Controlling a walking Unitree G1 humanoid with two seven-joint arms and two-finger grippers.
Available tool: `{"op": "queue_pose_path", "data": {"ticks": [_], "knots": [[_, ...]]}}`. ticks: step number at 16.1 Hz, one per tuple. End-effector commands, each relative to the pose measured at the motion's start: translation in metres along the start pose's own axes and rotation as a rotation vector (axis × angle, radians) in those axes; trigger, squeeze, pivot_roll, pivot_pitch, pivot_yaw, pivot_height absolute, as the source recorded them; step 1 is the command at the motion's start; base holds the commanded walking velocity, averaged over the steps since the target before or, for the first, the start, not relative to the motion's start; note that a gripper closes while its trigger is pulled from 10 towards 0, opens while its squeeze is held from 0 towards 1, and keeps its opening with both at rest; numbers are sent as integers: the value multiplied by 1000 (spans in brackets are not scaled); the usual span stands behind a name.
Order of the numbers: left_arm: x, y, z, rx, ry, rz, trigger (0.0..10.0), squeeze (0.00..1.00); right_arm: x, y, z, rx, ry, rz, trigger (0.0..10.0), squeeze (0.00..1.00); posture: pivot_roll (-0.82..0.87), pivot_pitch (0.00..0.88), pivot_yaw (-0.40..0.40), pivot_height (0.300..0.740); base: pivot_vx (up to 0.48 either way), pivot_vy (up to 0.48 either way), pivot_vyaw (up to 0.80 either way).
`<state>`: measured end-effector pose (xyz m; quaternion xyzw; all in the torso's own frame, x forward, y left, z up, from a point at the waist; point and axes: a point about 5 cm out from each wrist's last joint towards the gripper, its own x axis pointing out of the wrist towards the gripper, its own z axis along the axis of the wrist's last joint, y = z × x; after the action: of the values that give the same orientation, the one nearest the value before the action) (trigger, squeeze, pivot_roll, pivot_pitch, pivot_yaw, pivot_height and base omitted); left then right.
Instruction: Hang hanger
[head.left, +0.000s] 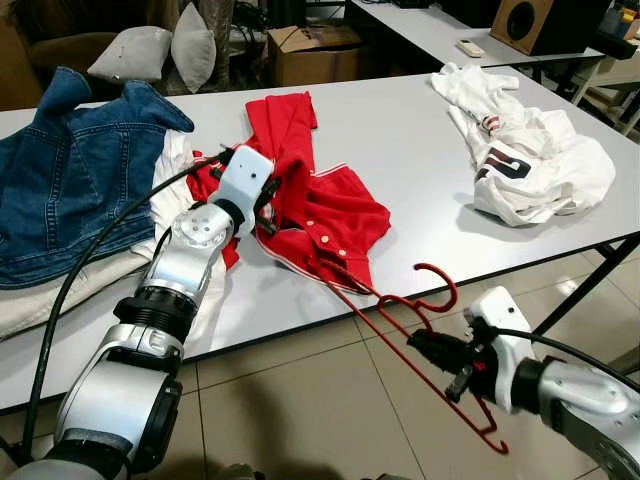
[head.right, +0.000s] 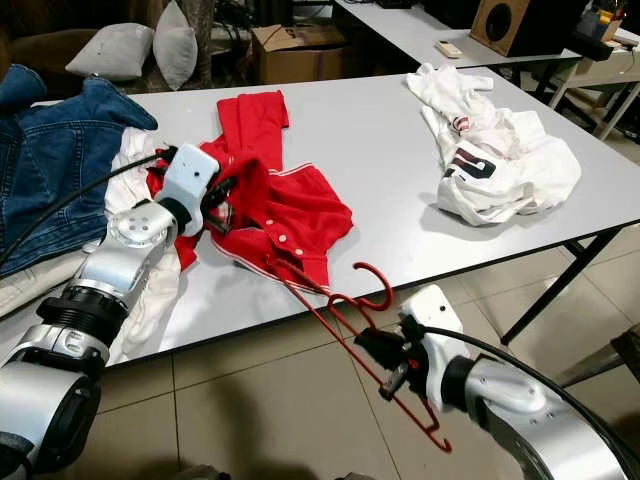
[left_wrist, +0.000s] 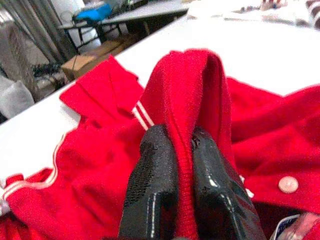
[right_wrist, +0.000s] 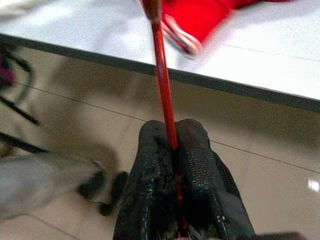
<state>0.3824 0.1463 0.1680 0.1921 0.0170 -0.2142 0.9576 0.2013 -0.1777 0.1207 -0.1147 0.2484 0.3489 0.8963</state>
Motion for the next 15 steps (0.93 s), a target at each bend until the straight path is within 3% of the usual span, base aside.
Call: {"op": "queue_pose_path", "data": {"ticks": [1, 3, 6, 9, 10, 13, 15], "knots": [[0, 5, 15, 12, -59, 3, 0, 0, 0, -10, -7, -18, 60, -80, 10000, 0, -75, 0, -25, 740, 0, 0, 0], [-4, 6, 16, 34, -72, 0, 0, 0, 1, -26, -4, -18, 46, -213, 10000, 0, -69, 0, -20, 740, 0, 0, 0], [-17, 2, 5, 59, -49, -19, 0, 0, -5, -54, 13, -11, -58, -420, 10000, 0, -69, 0, -6, 740, 0, 0, 0], [-32, -22, -13, -19, 2, -27, 0, 0, -11, -82, 27, 2, -188, -586, 10000, 0, -65, 0, -6, 740, 0, 0, 0], [-36, -31, -15, -48, 7, -13, 0, 0, -11, -84, 28, 2, -194, -577, 10000, 0, -61, 0, -12, 740, 0, 0, 0], [-34, -38, -11, -150, 3, 93, 0, 0, -11, -63, 30, 24, -200, -375, 10000, 0, -55, 0, -30, 740, 0, 0, 0], [-31, -36, -7, -174, 5, 138, 0, 0, -9, -51, 10, 84, -63, -268, 10000, 0, -63, 0, -19, 740, 0, 0, 0]]}}
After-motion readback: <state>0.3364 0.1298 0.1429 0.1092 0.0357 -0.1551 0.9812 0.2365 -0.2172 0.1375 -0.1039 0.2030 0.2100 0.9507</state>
